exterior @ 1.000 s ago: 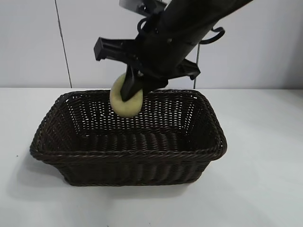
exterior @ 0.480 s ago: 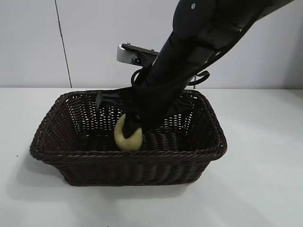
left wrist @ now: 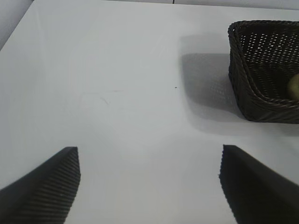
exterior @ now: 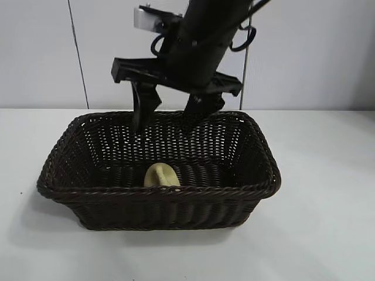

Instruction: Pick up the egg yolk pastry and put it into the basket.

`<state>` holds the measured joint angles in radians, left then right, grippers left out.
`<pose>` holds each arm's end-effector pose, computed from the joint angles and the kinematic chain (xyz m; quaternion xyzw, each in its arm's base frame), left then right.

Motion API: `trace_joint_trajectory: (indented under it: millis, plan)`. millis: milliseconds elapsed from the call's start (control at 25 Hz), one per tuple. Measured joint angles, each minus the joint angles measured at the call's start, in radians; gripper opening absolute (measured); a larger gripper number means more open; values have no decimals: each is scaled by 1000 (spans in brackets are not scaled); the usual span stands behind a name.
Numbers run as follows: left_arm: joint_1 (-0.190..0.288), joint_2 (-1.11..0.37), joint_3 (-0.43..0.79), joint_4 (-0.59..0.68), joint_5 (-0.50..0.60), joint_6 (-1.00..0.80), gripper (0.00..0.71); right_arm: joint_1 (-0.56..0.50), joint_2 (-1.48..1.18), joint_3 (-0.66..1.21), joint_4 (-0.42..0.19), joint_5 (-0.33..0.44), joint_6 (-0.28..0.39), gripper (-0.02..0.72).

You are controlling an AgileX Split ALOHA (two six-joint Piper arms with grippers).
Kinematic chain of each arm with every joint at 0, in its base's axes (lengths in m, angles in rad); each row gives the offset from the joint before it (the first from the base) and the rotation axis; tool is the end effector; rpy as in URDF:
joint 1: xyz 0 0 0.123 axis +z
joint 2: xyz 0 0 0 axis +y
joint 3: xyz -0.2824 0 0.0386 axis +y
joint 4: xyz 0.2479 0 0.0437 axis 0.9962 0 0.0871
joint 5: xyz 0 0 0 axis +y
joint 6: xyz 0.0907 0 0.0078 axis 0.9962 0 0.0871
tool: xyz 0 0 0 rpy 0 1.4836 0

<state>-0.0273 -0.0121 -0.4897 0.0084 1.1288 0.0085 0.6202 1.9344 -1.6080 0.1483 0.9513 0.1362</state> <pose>-0.0085 0.0009 0.2688 0.0153 0.8699 -0.0004 0.4930 0.3348 0.2526 0.2513 -0.2047 0.9581 0.1322 0.1503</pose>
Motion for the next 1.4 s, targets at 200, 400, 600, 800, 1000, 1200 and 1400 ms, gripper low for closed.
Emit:
trace_joint_trajectory:
  millis: [200, 400, 600, 800, 1000, 1200, 1400]
  plan:
    - [0, 0, 0, 0, 0, 0, 596, -42, -3, -58, -105, 134, 96, 508]
    - [0, 0, 0, 0, 0, 0, 596, -145, -3, -58, -131, 192, 103, 508]
    - [0, 0, 0, 0, 0, 0, 596, -289, -3, -58, -183, 223, 79, 508]
    - [0, 0, 0, 0, 0, 0, 596, -455, -3, -58, -204, 260, 35, 508]
    - [0, 0, 0, 0, 0, 0, 596, -587, -3, -58, -209, 262, -27, 508]
    - [0, 0, 0, 0, 0, 0, 596, -639, -6, -52, -208, 263, -46, 508]
    - [0, 0, 0, 0, 0, 0, 596, -639, -80, 78, -190, 262, -75, 508]
